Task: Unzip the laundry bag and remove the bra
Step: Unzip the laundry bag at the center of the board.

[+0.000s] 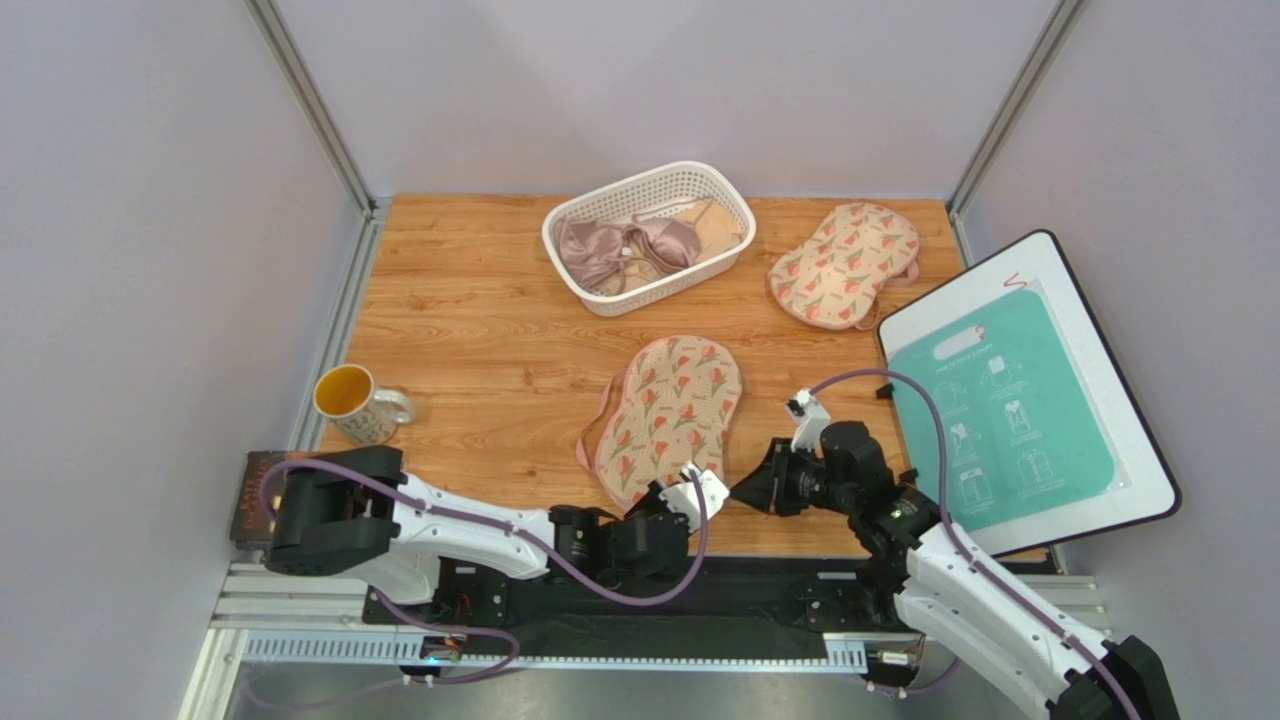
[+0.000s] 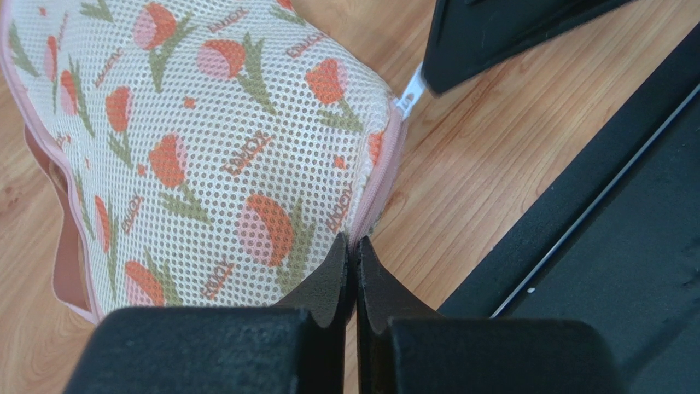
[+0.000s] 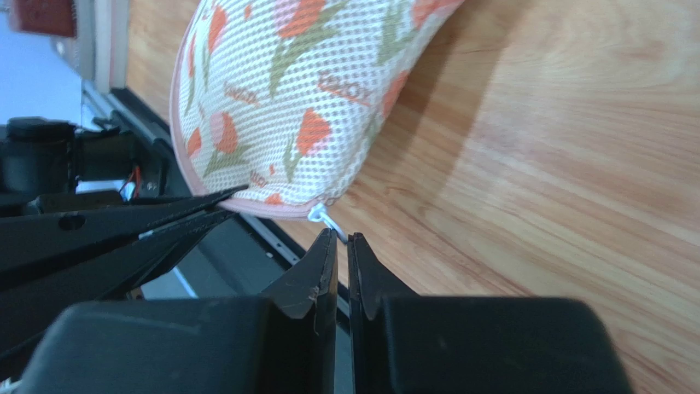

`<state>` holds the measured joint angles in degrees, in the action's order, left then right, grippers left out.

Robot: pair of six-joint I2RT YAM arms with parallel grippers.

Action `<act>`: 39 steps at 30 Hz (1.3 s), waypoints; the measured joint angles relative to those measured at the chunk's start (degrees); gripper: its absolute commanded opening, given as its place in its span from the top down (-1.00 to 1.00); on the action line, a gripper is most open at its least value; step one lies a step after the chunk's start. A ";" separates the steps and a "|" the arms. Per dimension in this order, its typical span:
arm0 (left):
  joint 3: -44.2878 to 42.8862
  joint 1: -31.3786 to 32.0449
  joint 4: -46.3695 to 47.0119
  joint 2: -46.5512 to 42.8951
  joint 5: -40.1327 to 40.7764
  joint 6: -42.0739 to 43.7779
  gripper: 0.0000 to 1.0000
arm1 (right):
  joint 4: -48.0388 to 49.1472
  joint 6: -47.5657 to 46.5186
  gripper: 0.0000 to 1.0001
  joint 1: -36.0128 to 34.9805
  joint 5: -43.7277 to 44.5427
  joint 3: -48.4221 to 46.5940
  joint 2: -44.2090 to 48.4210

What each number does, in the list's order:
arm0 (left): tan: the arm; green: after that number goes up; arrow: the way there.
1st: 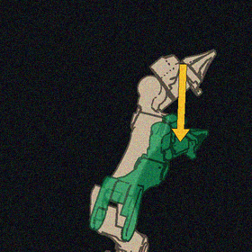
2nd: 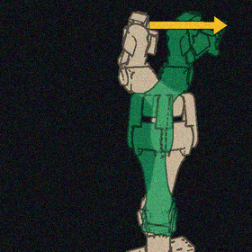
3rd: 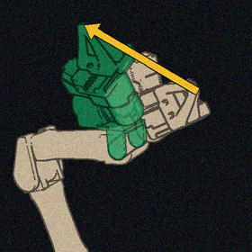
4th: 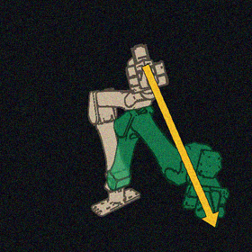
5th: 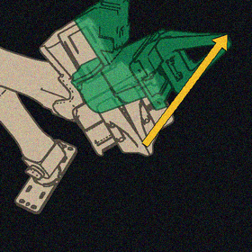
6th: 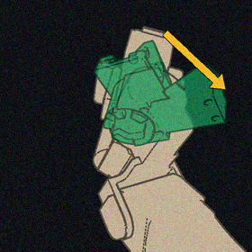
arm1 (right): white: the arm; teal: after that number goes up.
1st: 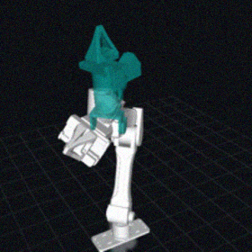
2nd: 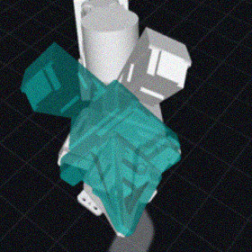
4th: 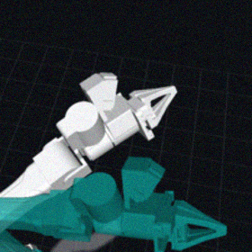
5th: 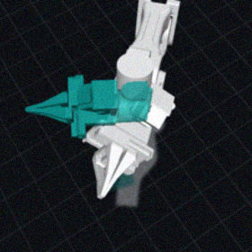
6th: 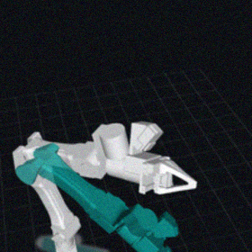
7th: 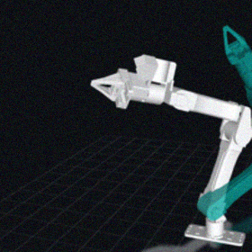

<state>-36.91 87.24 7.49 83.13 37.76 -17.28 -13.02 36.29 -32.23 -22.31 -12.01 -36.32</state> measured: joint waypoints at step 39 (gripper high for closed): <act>6.08 -25.31 -22.40 -36.04 -7.87 -15.04 -0.65 | -11.65 -3.61 -0.69 0.83 13.73 -4.52 5.95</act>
<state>-30.83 61.93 -14.92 47.09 29.89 -32.32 -24.67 32.69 -31.40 -8.58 -16.53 -30.37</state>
